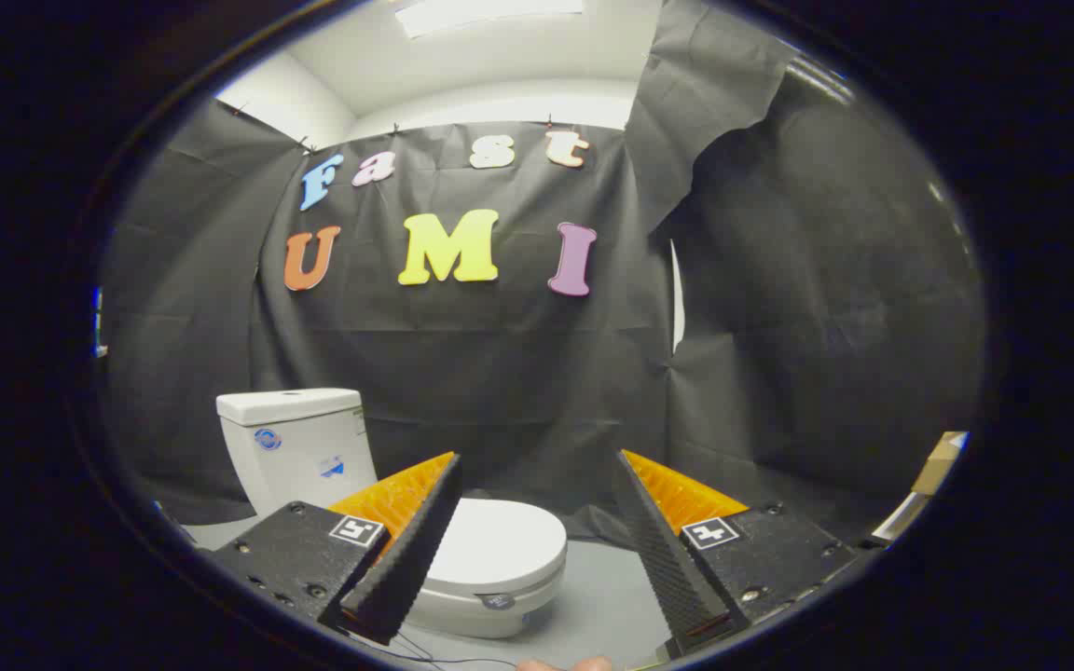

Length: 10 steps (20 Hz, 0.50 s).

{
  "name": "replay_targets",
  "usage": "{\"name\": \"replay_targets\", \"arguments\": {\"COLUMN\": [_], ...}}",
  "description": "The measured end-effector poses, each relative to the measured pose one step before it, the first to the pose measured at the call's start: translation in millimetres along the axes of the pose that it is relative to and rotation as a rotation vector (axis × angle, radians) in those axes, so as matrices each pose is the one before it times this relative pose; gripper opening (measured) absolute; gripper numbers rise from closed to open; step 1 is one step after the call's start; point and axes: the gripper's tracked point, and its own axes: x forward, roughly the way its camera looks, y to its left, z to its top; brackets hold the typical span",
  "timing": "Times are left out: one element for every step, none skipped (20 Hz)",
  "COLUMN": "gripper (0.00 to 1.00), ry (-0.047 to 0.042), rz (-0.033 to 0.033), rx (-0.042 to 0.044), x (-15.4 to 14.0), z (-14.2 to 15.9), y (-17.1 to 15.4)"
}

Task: Open the toilet lid.

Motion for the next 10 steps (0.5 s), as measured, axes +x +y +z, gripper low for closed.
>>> {"name": "replay_targets", "arguments": {"gripper": [1.00, 1.00, 1.00, 1.00, 1.00, 1.00, 1.00, 1.00, 1.00, 1.00], "ry": [-0.00623, -0.00770, -0.00171, 0.00449, 0.00677, 0.00956, 0.00983, 0.00161, -0.00161, -0.00198], "rz": [0.00071, -0.00132, -0.00236, -0.00215, -0.00778, -0.00359, 0.00007, -0.00328, -0.00078, -0.00248], "rx": [-0.00718, -0.00364, 0.00104, 0.00329, 0.00161, 0.00079, 0.00003, 0.00170, -0.00021, -0.00251], "x": [0.10, -0.93, 0.45, 1.29, 0.74, 1.29, -0.54, -0.04, 0.47, 0.22], "z": [1.76, 2.55, 0.22, -1.95, -3.57, -3.11, -3.03, -0.12, 1.70, 1.26], "y": [0.99, 0.91, -0.31, -0.23, -1.95, -1.24, 0.22, -0.77, -1.19, 0.46]}}
